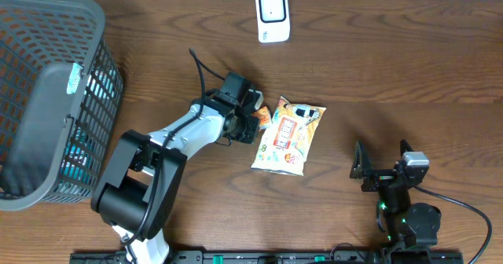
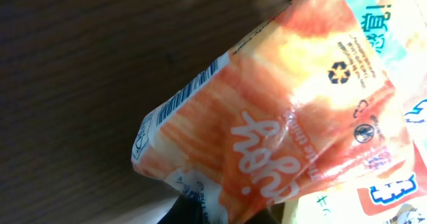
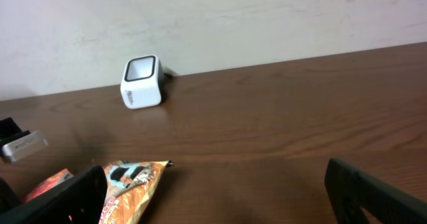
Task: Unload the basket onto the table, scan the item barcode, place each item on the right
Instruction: 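Carry the orange pack with the left gripper and set it beside the bag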
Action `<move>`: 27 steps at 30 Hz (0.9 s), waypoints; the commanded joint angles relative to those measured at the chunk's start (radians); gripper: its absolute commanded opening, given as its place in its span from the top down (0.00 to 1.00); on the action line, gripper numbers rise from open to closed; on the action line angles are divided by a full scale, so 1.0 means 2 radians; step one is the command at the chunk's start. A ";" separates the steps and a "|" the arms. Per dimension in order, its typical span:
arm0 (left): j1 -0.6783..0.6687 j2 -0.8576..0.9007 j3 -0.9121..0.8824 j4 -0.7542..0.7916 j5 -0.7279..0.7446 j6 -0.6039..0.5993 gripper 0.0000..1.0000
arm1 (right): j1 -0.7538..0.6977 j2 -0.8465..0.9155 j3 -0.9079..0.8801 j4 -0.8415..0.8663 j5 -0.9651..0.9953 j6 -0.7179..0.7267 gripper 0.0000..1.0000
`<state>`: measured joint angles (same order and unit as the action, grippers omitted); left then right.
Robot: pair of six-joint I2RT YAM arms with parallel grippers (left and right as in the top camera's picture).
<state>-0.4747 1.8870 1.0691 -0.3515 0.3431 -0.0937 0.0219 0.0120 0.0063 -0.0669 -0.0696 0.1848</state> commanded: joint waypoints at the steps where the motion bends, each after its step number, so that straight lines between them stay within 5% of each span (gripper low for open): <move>1: -0.011 0.031 -0.011 -0.008 -0.031 -0.019 0.62 | 0.002 -0.003 0.000 -0.002 0.004 -0.005 0.01; 3: -0.013 0.031 -0.011 -0.008 -0.042 -0.028 0.29 | 0.002 -0.003 0.000 -0.002 0.004 -0.005 0.01; 5: -0.014 0.031 -0.011 -0.008 -0.051 -0.036 0.18 | 0.002 -0.003 0.000 -0.002 0.004 -0.005 0.01; 17: -0.014 -0.080 -0.010 -0.023 -0.122 -0.064 0.04 | 0.002 -0.003 0.000 -0.002 0.004 -0.005 0.01; 22: -0.014 -0.217 -0.001 -0.028 -0.249 -0.047 0.02 | 0.002 -0.003 0.000 -0.002 0.004 -0.005 0.01; 27: -0.006 -0.351 0.001 0.037 -0.460 -0.016 0.02 | 0.002 -0.003 0.000 -0.002 0.004 -0.005 0.01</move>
<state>-0.5053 1.2850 1.0489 -0.3138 -0.2390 -0.1749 0.0219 0.0120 0.0063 -0.0669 -0.0696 0.1848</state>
